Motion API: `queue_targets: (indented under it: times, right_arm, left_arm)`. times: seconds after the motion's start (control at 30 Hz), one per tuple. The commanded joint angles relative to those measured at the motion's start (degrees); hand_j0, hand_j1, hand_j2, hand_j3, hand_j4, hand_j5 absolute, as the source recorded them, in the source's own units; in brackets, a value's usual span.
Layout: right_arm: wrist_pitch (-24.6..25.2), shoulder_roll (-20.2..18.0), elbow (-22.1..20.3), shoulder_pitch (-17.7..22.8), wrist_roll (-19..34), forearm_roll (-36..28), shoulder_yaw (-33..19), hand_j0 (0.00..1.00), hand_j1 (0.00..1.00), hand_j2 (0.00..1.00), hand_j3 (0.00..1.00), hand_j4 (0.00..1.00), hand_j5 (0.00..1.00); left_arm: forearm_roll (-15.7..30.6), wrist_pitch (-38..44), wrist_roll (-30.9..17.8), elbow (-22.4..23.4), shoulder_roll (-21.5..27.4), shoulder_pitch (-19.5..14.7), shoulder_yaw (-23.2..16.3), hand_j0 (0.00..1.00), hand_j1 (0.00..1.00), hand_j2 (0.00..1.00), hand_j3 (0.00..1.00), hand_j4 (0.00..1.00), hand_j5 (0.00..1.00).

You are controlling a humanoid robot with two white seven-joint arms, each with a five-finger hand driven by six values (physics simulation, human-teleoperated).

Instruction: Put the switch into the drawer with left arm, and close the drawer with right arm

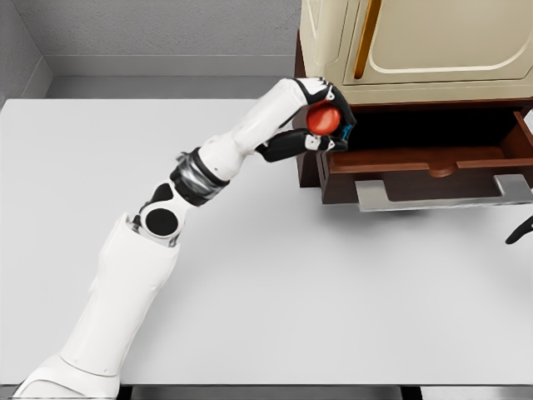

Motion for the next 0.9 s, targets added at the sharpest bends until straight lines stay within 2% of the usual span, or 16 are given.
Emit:
queue_targets:
  times: [0.0, 0.3, 0.57, 0.87]
  right_arm:
    - [0.2, -0.1, 0.0, 0.0, 0.0, -0.4, 0.0, 0.61, 0.61, 0.61, 0.61, 0.61, 0.61]
    - [0.2, -0.1, 0.0, -0.1, 0.0, -0.4, -0.1, 0.61, 0.61, 0.61, 0.61, 0.61, 0.61]
    - [0.2, -0.1, 0.0, 0.0, 0.0, -0.4, -0.1, 0.61, 0.61, 0.61, 0.61, 0.61, 0.61]
    - [0.2, -0.1, 0.0, -0.1, 0.0, -0.4, -0.1, 0.6, 0.6, 0.6, 0.6, 0.6, 0.6]
  left_arm:
    - [-0.5, 0.1, 0.0, 0.5, -0.2, -0.1, -0.6, 0.37, 0.37, 0.37, 0.37, 0.37, 0.37]
    - [-4.2, 0.1, 0.0, 2.6, -0.2, -1.6, -0.9, 0.37, 0.37, 0.37, 0.37, 0.37, 0.37]
    - [-6.7, 0.1, 0.0, 5.7, -0.2, -5.3, -3.0, 0.37, 0.37, 0.37, 0.37, 0.37, 0.37]
    - [-9.1, 0.1, 0.0, 7.8, -0.2, -7.4, -4.1, 0.38, 0.38, 0.38, 0.38, 0.38, 0.38]
